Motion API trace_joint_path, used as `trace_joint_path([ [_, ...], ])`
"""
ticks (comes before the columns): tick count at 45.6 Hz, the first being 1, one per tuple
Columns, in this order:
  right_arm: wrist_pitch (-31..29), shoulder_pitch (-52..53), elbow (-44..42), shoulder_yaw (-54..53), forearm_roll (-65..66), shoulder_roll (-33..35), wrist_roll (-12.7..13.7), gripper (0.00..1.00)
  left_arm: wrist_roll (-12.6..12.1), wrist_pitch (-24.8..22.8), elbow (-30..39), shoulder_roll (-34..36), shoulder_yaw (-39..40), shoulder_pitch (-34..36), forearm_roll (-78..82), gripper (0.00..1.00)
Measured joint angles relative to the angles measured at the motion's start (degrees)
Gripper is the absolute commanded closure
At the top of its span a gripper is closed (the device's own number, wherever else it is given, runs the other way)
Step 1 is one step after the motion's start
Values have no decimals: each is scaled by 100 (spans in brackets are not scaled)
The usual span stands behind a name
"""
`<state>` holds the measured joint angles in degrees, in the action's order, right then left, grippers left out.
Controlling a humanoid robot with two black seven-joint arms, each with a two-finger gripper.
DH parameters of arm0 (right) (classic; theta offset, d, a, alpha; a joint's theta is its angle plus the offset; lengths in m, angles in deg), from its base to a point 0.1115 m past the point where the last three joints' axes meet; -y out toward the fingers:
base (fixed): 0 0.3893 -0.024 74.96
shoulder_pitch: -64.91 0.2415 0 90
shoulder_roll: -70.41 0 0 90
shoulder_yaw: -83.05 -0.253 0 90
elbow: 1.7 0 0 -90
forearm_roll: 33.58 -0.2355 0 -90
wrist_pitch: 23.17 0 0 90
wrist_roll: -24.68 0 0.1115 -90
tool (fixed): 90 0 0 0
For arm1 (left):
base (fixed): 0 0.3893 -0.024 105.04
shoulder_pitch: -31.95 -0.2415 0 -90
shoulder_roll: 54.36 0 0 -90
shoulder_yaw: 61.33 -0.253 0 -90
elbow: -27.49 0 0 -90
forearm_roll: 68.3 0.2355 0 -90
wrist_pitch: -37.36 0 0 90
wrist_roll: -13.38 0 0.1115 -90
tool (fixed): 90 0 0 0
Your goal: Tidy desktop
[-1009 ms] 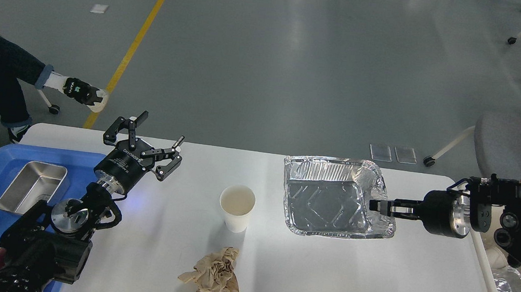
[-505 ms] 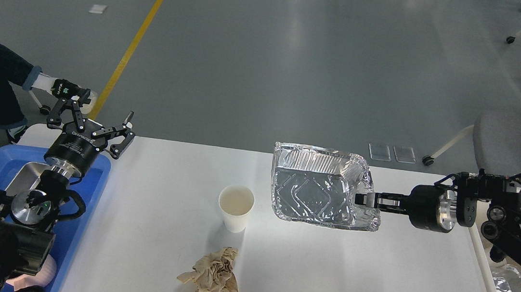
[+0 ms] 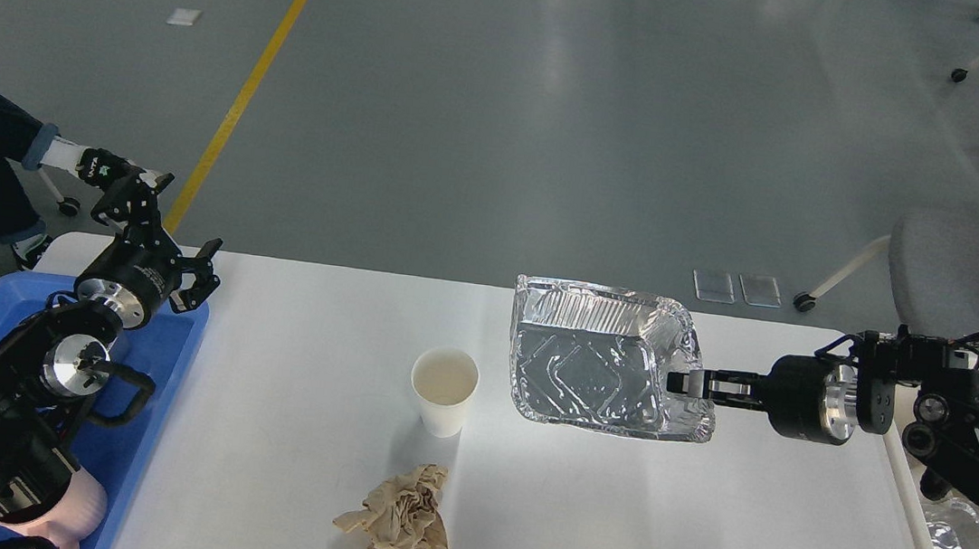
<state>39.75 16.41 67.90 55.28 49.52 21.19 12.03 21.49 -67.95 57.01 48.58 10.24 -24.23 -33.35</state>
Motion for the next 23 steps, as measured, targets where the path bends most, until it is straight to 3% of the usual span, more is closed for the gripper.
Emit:
trace_joint_path([
  [5, 0, -1, 0, 0, 1, 0, 0, 100, 18, 301, 1, 66, -546, 79, 412, 0],
  [14, 0, -2, 19, -8, 2, 55, 0, 100, 49, 342, 31, 146, -1019, 183, 521, 0],
  [23, 0, -2, 27, -16, 2, 66, 0, 100, -6, -258, 39, 277, -1293, 381, 490, 0],
])
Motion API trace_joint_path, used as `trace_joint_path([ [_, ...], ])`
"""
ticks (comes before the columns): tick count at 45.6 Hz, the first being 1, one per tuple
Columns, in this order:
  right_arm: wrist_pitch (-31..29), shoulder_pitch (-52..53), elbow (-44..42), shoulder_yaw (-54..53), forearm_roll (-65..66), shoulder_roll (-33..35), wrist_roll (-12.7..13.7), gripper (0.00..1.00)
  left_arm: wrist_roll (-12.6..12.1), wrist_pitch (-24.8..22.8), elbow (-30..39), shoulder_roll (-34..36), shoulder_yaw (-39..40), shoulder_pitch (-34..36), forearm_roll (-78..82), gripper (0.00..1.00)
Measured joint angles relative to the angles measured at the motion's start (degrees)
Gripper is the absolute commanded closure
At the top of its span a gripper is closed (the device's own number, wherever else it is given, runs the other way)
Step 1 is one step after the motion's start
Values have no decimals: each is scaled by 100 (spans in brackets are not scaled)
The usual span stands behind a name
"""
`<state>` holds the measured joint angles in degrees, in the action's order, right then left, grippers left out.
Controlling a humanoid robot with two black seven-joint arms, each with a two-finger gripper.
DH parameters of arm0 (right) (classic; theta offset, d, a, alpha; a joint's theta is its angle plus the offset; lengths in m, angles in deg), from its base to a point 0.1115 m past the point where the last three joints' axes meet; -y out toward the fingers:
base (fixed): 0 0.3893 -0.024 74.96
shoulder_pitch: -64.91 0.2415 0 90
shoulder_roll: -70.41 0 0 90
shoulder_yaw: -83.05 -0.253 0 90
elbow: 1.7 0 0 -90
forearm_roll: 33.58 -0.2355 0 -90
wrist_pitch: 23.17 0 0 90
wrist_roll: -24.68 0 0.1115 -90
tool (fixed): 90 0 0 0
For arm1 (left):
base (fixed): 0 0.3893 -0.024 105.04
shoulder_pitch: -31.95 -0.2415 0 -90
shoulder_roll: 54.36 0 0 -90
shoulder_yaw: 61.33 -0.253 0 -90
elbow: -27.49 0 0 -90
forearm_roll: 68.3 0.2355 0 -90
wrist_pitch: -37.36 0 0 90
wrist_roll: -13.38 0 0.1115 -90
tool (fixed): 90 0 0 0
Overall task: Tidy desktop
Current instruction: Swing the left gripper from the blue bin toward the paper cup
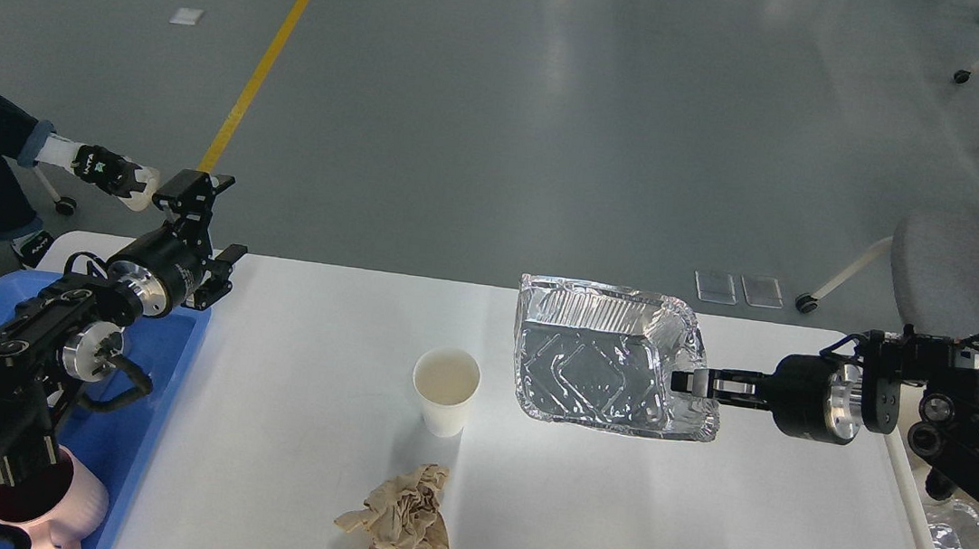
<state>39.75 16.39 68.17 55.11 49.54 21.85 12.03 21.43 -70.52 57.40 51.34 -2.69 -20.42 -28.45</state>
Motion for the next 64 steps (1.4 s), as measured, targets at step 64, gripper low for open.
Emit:
trace_joint_path([
  [64, 10, 50, -9, -52, 11, 44, 0, 100, -736, -3712, 5268, 8046, -1743, 630, 68, 0],
])
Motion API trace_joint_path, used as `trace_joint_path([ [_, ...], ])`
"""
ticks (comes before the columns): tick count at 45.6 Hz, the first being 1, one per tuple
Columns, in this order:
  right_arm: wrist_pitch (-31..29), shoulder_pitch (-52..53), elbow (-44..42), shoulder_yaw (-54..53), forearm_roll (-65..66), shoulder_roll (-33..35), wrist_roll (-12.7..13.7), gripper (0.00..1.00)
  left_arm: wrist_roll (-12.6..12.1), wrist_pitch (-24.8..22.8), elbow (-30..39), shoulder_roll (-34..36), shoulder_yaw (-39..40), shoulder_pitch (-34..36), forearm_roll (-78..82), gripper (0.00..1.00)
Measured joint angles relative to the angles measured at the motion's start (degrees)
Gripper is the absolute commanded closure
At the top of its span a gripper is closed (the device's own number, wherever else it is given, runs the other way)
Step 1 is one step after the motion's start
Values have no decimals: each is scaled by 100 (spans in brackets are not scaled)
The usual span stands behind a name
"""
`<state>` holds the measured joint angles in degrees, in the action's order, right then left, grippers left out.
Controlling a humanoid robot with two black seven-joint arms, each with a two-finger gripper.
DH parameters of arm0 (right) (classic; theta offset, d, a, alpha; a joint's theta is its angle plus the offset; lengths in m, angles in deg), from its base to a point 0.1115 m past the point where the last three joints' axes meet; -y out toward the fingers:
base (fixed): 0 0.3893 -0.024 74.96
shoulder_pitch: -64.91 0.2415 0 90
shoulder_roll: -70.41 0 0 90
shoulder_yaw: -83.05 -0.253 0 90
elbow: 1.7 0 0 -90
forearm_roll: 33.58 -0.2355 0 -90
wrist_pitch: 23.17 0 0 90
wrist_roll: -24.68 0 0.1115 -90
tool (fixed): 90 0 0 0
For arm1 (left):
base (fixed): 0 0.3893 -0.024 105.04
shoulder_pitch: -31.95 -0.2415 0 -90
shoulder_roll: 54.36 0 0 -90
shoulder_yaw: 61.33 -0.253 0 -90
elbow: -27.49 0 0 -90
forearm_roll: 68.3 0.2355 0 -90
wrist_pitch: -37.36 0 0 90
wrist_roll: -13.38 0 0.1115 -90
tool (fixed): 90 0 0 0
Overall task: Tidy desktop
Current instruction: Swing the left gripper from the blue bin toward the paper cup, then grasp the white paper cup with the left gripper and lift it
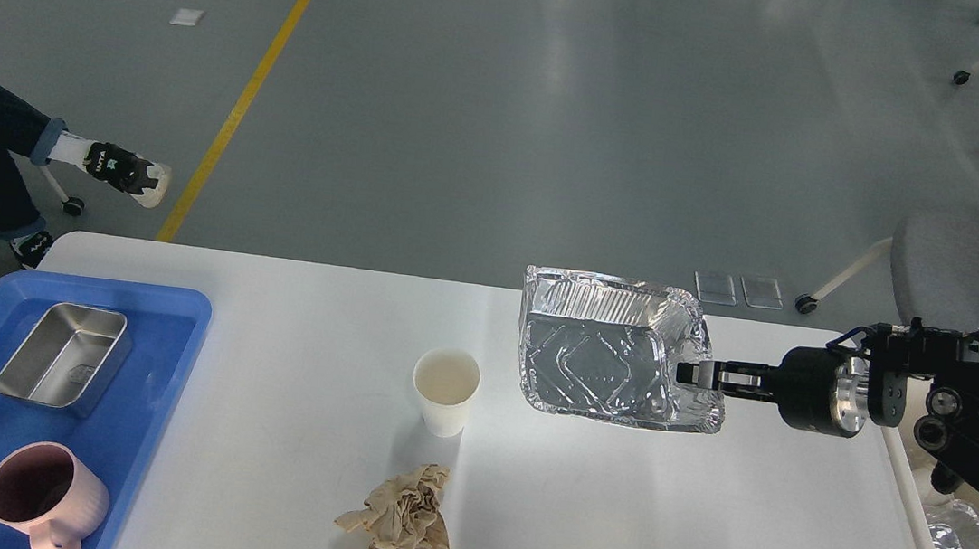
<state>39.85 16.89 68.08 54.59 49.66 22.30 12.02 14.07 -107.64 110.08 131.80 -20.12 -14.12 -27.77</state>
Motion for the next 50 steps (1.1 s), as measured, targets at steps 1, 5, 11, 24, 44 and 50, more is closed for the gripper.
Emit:
trace_joint_path([
  [1, 0, 0, 0, -3, 0, 1, 0, 100, -7, 0, -19, -18, 1, 0, 2, 0],
  [5, 0, 0, 3, -9, 0, 4, -2, 100, -69, 29, -118, -292, 26, -8, 75, 0],
  [11, 0, -16, 8, -12, 0, 38, -6, 100, -575, 79, -424, -1461, 74, 308, 646, 0],
  [24, 0, 51, 11, -16, -8, 40, -1, 100, -1688, 99, -1547, -4477, -41, 1019, 1581, 0],
  [44, 0, -5, 9, -18, -9, 92, 0, 100, -2186, 320, -2700, -6951, -672, 998, 1918, 0],
  [50, 0, -6, 9, -20, -9, 92, 0, 100, -2168, 437, -2941, -7450, -732, 975, 2129, 0],
])
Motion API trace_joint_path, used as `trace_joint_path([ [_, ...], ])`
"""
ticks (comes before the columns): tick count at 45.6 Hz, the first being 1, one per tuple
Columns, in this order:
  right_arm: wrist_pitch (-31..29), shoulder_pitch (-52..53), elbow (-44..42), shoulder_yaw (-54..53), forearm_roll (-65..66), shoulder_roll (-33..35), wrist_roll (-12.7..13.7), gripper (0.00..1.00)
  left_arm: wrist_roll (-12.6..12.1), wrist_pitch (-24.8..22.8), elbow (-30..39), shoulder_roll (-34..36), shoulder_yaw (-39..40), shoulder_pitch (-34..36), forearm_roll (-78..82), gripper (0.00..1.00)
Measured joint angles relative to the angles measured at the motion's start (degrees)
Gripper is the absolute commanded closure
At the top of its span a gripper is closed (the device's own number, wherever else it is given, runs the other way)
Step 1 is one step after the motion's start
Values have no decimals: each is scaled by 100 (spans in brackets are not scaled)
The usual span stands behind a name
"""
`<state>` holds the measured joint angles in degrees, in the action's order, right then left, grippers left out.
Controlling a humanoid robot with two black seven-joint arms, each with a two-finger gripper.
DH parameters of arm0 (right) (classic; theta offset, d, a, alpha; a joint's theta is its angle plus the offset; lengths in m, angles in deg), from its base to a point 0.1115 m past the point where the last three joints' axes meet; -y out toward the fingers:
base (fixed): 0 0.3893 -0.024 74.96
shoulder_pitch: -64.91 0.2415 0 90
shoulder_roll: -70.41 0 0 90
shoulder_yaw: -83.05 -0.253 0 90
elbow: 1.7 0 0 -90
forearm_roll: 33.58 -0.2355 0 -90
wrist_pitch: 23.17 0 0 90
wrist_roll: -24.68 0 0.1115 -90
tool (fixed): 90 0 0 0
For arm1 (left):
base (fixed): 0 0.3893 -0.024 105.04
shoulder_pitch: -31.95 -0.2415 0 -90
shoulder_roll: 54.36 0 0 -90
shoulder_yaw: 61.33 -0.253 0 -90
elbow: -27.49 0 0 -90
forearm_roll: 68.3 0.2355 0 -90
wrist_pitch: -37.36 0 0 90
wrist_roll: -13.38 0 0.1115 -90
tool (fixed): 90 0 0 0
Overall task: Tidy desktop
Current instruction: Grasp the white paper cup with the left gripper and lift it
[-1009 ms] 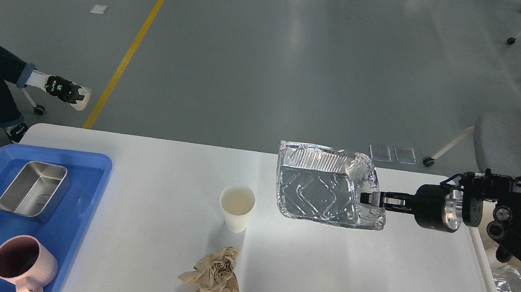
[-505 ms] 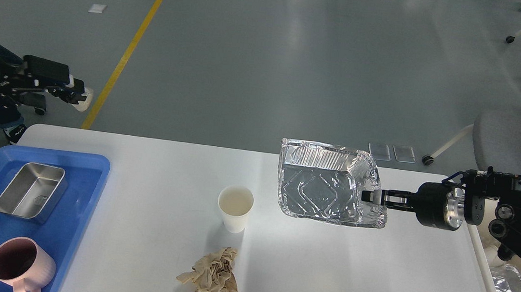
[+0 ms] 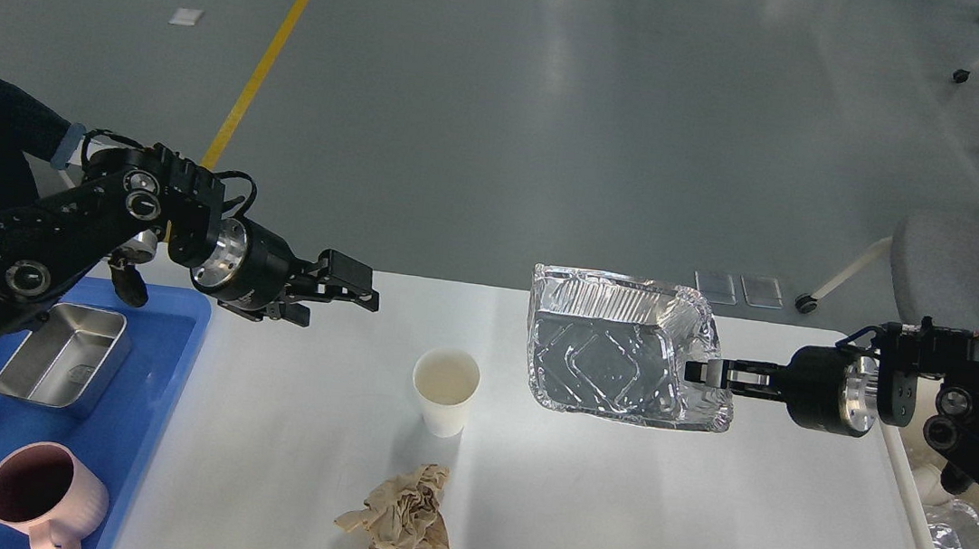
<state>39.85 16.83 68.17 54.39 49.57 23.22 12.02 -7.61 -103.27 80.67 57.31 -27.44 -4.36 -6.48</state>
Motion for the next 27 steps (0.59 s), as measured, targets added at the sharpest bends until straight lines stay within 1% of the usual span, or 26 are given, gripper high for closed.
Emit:
trace_joint_path([
  [7, 0, -23, 0, -1, 0, 17, 0, 100, 58, 250, -403, -598, -204, -34, 223, 0],
  [13, 1, -34, 6, -1, -6, 97, 0, 100, 99, 361, -632, -964, -445, -42, 280, 0],
  [22, 12, -50, 9, -6, -9, 199, -7, 100, 262, 712, -709, -1176, -712, -93, 318, 0],
  [27, 16, -58, 11, -8, -9, 200, -8, 100, 292, 795, -719, -1185, -768, -102, 322, 0],
])
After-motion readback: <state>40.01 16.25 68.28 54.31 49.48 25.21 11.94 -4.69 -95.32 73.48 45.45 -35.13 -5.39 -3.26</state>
